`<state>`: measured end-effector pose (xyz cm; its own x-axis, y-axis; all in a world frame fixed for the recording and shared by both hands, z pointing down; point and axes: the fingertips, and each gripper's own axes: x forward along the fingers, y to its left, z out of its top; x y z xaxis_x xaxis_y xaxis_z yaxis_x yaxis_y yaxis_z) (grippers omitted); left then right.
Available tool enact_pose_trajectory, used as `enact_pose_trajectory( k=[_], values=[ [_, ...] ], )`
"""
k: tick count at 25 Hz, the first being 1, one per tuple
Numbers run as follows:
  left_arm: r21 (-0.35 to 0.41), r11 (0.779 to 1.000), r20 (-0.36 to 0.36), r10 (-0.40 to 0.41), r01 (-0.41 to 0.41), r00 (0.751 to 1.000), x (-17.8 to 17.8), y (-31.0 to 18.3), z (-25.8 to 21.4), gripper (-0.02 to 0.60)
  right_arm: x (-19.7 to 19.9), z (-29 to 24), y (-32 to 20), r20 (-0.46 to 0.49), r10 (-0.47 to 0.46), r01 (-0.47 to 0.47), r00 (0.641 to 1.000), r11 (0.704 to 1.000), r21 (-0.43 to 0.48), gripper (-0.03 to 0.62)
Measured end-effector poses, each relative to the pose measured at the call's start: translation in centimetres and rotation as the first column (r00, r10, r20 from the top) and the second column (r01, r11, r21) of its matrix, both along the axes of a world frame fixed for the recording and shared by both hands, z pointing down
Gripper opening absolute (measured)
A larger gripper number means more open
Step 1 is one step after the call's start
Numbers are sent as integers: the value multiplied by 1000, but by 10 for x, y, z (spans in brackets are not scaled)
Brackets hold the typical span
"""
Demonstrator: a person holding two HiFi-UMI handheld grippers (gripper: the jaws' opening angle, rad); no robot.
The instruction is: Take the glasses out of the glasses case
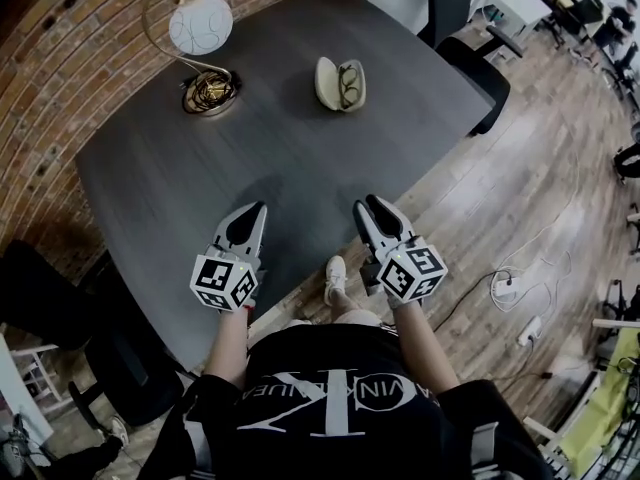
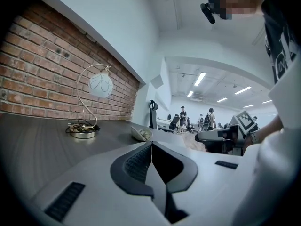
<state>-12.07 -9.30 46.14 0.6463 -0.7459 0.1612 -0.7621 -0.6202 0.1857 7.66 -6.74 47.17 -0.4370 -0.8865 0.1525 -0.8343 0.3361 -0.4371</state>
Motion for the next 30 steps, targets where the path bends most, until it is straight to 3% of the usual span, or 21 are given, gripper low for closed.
enact_pose_trajectory(
  k=[30],
  values=[
    [-63, 989, 20, -130, 131, 991, 49, -107, 26, 18, 27, 21, -149, 24, -168, 169, 986, 982, -79, 124]
  ],
)
